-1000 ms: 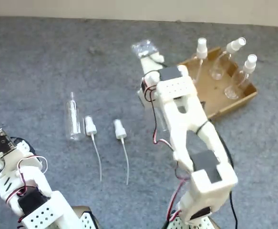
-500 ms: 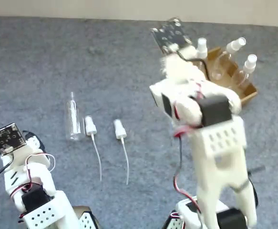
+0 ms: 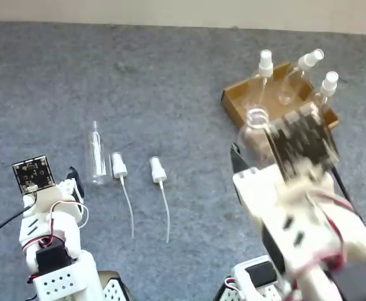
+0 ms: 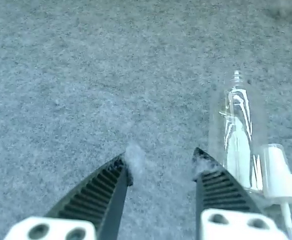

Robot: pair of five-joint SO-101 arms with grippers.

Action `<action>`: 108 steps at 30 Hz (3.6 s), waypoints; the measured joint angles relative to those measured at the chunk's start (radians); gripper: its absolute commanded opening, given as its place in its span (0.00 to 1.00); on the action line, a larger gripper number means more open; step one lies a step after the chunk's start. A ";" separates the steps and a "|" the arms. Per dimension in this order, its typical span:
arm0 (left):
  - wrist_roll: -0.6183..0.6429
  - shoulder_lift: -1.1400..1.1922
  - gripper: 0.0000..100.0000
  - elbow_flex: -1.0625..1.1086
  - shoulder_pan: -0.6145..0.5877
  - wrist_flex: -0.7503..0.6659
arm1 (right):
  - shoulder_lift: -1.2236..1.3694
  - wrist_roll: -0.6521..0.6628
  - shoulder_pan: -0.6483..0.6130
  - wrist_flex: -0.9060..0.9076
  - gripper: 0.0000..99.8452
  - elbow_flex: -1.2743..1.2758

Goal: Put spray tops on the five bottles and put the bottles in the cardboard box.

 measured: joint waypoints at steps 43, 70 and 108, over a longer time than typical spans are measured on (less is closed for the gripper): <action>-0.229 0.325 0.17 -0.606 0.218 0.583 | -0.480 -0.244 0.008 -1.240 0.18 1.528; 0.381 1.197 0.18 -0.957 0.769 0.330 | -0.480 -0.244 0.187 -1.252 0.18 1.614; 0.600 1.892 0.03 -1.068 0.776 -0.078 | -0.480 -0.244 0.252 -1.252 0.18 1.614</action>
